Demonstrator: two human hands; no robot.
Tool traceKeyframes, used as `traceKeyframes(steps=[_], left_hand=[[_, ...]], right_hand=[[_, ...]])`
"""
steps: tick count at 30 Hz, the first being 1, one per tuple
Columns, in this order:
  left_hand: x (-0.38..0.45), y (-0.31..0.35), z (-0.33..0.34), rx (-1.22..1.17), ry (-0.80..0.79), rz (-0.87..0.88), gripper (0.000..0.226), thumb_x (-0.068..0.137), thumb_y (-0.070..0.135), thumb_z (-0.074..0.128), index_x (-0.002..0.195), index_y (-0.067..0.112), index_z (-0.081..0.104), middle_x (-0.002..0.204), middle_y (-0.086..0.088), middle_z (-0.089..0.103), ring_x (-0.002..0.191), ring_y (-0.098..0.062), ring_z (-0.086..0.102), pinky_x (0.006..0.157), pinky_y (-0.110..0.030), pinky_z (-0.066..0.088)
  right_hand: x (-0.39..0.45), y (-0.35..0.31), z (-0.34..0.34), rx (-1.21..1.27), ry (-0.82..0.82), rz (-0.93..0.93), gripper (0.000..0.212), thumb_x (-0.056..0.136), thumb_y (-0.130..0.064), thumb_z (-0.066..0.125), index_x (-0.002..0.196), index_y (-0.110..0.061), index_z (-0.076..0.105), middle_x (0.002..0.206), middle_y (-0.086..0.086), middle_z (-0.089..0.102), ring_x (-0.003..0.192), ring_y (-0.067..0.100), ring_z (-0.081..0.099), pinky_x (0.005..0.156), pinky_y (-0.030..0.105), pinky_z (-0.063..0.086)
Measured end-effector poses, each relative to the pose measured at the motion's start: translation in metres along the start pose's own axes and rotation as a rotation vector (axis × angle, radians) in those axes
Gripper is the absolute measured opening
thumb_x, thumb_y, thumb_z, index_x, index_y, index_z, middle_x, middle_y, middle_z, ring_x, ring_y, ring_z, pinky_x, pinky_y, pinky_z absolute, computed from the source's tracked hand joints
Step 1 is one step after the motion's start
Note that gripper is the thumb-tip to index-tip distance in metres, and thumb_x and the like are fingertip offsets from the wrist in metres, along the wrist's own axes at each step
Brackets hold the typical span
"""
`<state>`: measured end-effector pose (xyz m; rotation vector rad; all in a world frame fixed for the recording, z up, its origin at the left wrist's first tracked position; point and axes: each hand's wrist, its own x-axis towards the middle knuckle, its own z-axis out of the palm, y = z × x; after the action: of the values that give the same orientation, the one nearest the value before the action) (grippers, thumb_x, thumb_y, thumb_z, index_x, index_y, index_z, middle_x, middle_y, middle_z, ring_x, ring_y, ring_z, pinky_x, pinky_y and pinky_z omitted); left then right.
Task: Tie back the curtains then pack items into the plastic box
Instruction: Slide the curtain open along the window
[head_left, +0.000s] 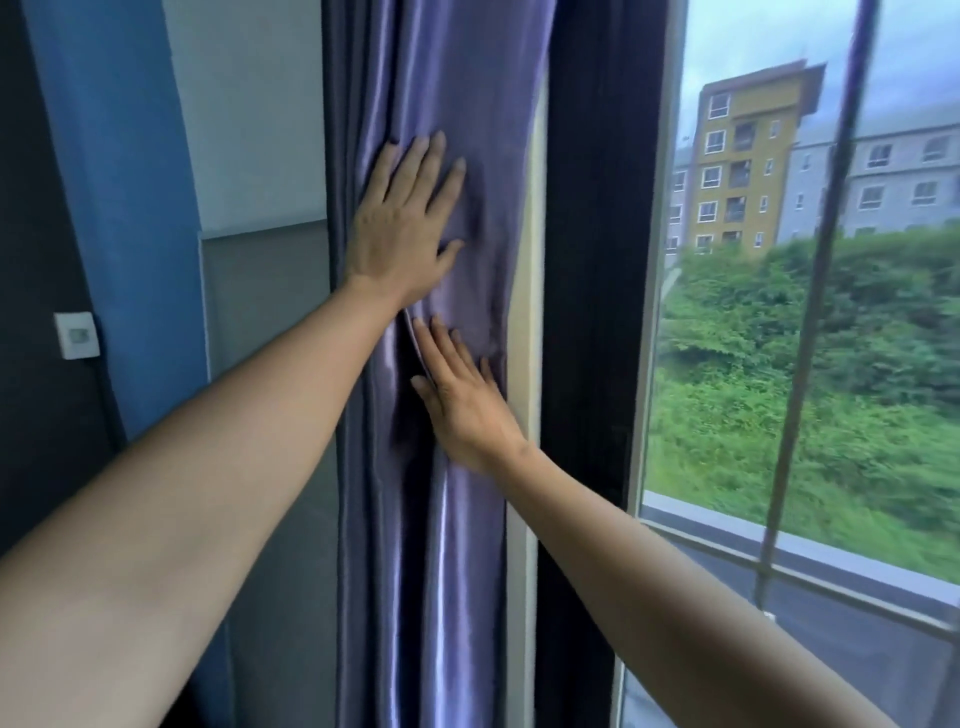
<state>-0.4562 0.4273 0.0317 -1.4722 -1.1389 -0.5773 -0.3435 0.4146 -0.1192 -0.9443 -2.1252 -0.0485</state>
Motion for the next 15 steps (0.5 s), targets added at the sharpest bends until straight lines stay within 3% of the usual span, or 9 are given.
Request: traceKeyframes(steps=[3, 6, 9, 11, 15], left_hand=[[0.003, 0.009, -0.023, -0.028, -0.022, -0.04, 0.063, 0.091, 0.032, 0.049, 0.145, 0.006, 0.03, 0.152, -0.023, 0.026, 0.138, -0.036, 0.027, 0.117, -0.051, 0.01], [0.014, 0.028, -0.053, -0.063, -0.006, -0.129, 0.047, 0.088, 0.024, 0.051, 0.13, 0.004, 0.046, 0.134, -0.024, 0.045, 0.115, -0.04, 0.045, 0.103, -0.054, 0.027], [0.032, 0.054, -0.085, -0.122, 0.021, -0.238, 0.028, 0.087, 0.018, 0.05, 0.108, 0.0, 0.055, 0.113, -0.026, 0.051, 0.096, -0.042, 0.052, 0.094, -0.051, 0.031], [0.048, 0.078, -0.104, -0.167, 0.032, -0.276, 0.026, 0.088, 0.017, 0.049, 0.104, -0.002, 0.057, 0.106, -0.027, 0.055, 0.092, -0.043, 0.055, 0.098, -0.052, 0.03], [0.082, 0.145, -0.146, -0.305, 0.127, -0.216, 0.026, 0.087, 0.015, 0.041, 0.097, -0.001, 0.058, 0.097, -0.027, 0.061, 0.09, -0.042, 0.057, 0.098, -0.052, 0.029]], right_hand=[[-0.018, -0.003, -0.021, 0.016, -0.084, 0.005, 0.062, 0.098, -0.057, 0.028, 0.15, -0.043, -0.003, 0.162, -0.007, -0.003, 0.149, 0.017, -0.002, 0.119, 0.047, 0.013], [-0.045, -0.001, -0.052, -0.006, -0.114, 0.035, 0.063, 0.095, -0.061, 0.034, 0.151, -0.041, 0.012, 0.161, -0.002, 0.013, 0.146, 0.017, 0.018, 0.114, 0.037, 0.03], [-0.08, 0.007, -0.091, -0.074, 0.016, 0.034, 0.054, 0.095, -0.059, 0.039, 0.143, -0.034, 0.041, 0.154, -0.001, 0.033, 0.137, 0.019, 0.039, 0.103, 0.038, 0.044], [-0.105, 0.015, -0.123, -0.132, 0.109, 0.008, 0.045, 0.095, -0.052, 0.046, 0.131, -0.027, 0.058, 0.145, 0.001, 0.048, 0.127, 0.022, 0.051, 0.097, 0.038, 0.048], [-0.161, 0.033, -0.197, -0.265, 0.282, -0.047, 0.025, 0.093, -0.035, 0.058, 0.102, -0.018, 0.074, 0.118, 0.005, 0.068, 0.102, 0.026, 0.066, 0.084, 0.036, 0.053]])
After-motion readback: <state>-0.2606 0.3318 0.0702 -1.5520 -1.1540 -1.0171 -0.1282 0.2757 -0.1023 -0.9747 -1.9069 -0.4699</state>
